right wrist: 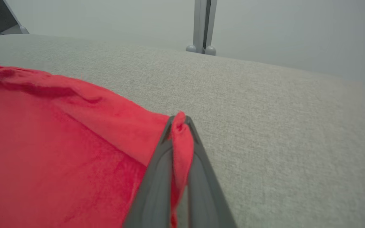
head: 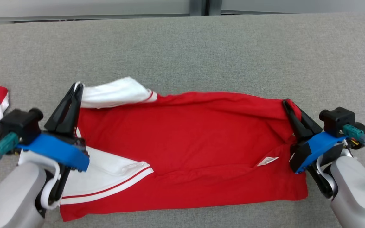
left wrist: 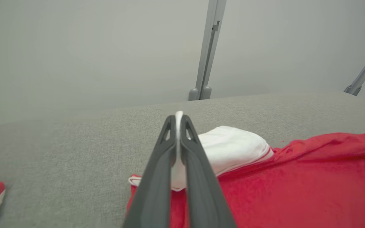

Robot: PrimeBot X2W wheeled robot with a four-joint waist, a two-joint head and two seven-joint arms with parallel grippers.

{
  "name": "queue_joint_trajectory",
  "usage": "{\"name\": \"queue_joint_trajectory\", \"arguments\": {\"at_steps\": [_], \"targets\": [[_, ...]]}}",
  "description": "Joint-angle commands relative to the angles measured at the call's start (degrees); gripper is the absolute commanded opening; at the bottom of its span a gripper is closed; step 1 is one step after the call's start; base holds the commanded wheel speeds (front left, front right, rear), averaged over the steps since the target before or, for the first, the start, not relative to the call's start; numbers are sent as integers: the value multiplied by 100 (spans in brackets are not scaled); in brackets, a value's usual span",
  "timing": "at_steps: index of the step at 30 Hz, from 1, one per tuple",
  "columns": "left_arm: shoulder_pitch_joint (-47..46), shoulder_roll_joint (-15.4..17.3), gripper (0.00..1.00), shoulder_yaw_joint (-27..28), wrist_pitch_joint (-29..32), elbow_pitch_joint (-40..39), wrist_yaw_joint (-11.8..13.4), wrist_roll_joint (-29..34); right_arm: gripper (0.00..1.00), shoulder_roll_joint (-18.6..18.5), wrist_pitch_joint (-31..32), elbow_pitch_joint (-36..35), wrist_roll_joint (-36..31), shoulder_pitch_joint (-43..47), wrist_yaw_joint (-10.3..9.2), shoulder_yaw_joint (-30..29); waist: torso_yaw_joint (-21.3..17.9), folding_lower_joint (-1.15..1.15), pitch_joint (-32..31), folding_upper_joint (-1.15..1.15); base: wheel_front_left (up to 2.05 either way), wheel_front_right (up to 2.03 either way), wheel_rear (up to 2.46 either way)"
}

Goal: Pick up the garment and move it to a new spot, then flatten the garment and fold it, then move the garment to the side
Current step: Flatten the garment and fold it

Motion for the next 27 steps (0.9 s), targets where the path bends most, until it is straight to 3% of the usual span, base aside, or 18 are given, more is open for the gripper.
{"name": "queue_joint_trajectory", "arguments": {"at_steps": [1,12,24,25,26,27], "targets": [[271,29,0,169,-25,-150,69,37,0,-16,-72,22,-56,129,1,-83,25,0,-24,0,0,0,0],[1391,-132,0,771,-25,-561,171,200,0,149,-283,82,-114,568,1,-402,75,0,-193,0,0,0,0],[2129,-692,0,1196,-26,-378,69,397,0,345,-395,-77,6,1050,1,-482,79,0,-476,0,0,0,0],[2165,-730,0,1228,-26,-346,53,431,11,344,-401,-90,10,1077,1,-486,89,0,-501,0,0,0,0],[2186,-766,13,1254,-26,-322,43,467,33,353,-404,-103,19,1115,1,-485,93,0,-530,0,0,0,0],[2194,-810,92,1299,-26,-315,47,510,76,360,-401,-119,45,1155,1,-488,101,0,-555,0,0,0,0]]}}
